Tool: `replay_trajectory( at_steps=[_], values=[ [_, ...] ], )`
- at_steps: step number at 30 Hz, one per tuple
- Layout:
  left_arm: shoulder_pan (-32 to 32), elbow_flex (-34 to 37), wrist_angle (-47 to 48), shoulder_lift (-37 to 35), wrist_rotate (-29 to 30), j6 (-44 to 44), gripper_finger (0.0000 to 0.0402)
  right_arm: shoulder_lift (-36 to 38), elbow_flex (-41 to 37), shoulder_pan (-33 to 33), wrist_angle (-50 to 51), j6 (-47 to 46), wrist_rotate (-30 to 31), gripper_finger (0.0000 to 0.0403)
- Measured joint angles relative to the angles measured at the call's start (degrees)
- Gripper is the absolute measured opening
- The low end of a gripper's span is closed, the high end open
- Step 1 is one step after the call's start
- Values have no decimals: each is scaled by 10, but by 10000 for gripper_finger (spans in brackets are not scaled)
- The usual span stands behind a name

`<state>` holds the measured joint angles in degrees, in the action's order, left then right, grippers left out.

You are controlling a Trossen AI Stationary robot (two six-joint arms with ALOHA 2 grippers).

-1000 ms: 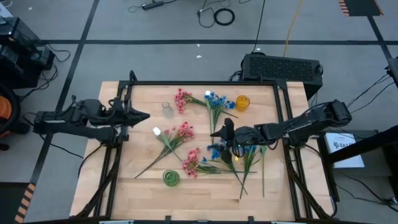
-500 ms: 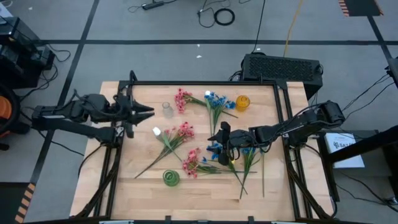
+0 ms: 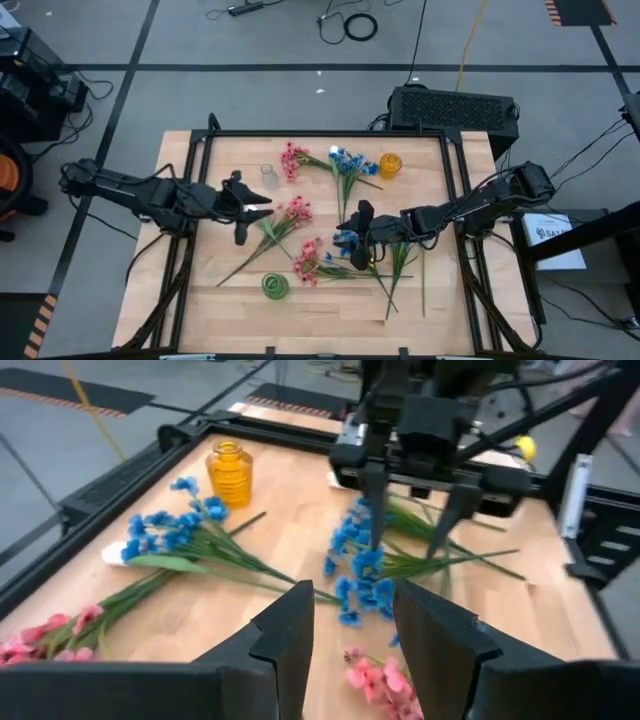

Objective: Sort flowers into vase by color
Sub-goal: Put the top left blue flowers into the yellow vase

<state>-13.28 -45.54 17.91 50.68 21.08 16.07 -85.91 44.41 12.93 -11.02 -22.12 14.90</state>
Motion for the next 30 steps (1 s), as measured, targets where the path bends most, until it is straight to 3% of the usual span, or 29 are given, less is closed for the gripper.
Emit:
replay_trajectory(
  at_steps=[4,10,19,30],
  values=[
    [0,0,-5,15,16,-5,146,0,52,-1,143,-11,17,277],
    [23,0,-31,20,43,1,146,1,167,-17,356,11,147,303],
    [28,0,-19,40,29,2,146,-2,160,-54,353,36,154,304],
    [29,0,-26,59,16,1,146,-2,49,-75,221,-120,148,285]
  ],
)
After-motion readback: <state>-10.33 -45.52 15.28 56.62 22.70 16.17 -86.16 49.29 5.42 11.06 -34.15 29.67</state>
